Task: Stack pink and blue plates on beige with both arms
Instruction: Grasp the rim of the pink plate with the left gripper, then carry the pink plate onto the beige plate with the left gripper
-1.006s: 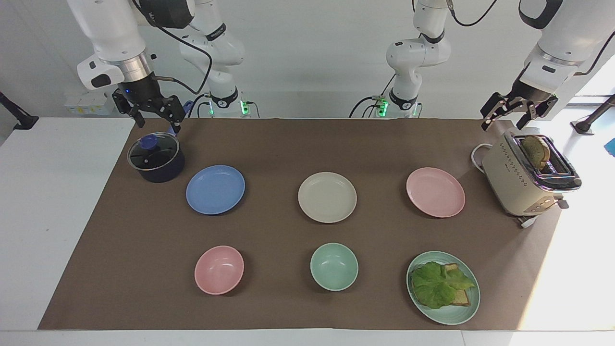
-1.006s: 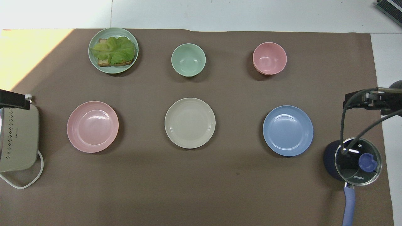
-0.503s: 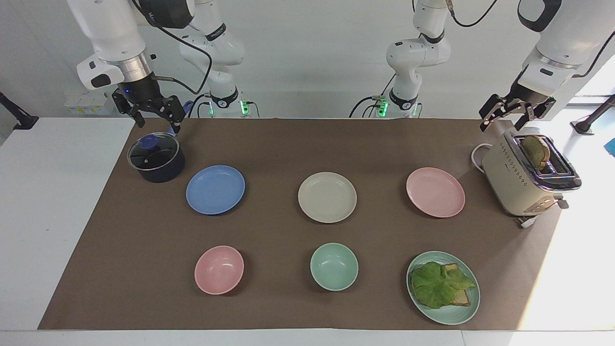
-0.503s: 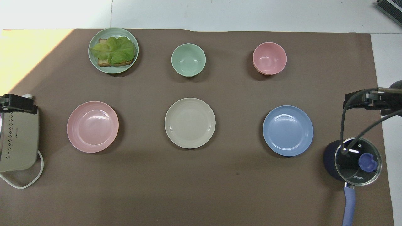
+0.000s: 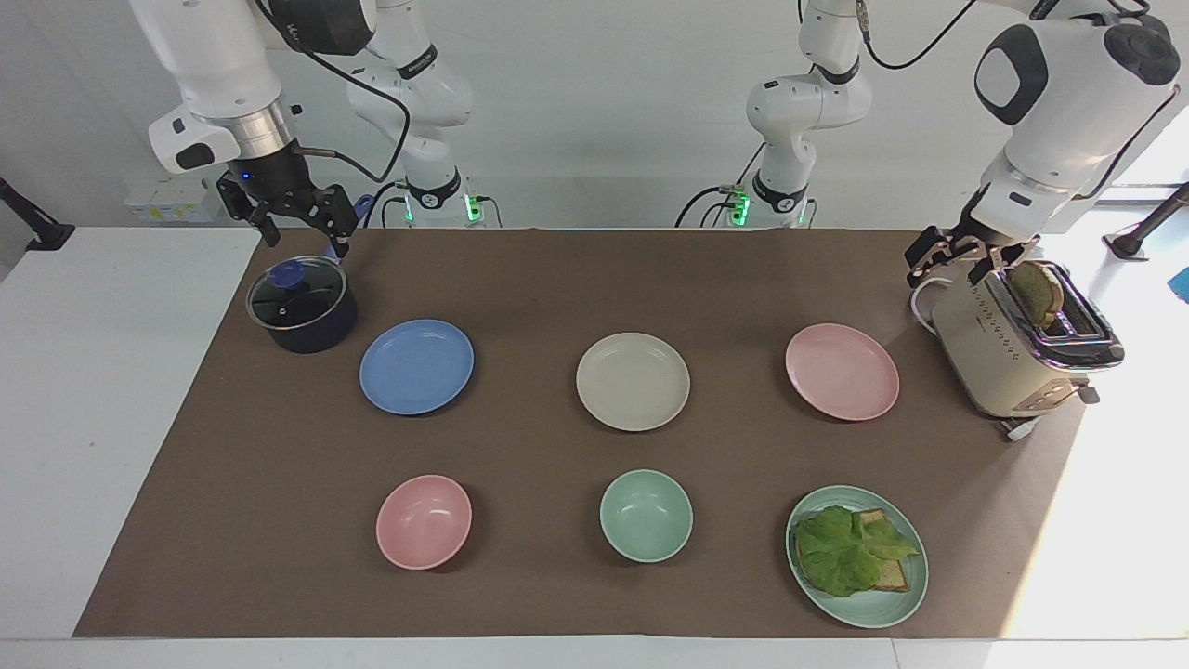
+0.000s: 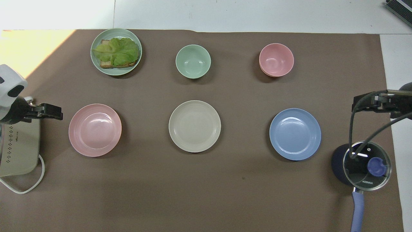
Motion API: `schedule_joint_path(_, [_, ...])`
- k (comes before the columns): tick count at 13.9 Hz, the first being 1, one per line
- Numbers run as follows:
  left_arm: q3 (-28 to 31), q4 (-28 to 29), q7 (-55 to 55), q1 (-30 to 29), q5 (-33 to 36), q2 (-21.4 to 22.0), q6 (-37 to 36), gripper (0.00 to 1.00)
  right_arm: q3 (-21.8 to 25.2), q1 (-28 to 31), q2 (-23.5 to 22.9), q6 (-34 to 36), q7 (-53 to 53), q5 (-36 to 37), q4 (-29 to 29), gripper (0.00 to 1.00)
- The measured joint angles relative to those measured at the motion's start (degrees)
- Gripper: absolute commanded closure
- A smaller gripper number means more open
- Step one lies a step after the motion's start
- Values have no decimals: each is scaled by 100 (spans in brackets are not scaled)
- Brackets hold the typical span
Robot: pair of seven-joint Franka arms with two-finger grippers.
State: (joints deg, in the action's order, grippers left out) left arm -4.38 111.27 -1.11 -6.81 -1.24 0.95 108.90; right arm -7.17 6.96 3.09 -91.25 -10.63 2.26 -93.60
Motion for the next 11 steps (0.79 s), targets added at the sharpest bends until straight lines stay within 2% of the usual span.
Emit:
schedule_joint_path(3, [14, 300, 0, -142, 0, -435, 601, 0, 1, 3, 0, 2, 0, 0, 0, 0])
schedule_joint_path(7, [20, 376, 20, -221, 0, -1192, 1091, 0, 2, 7, 0, 2, 0, 0, 0, 0])
schedule_joint_path(11, [20, 637, 85, -328, 0, -1411, 1399, 0, 9, 14, 0, 2, 0, 0, 0, 0])
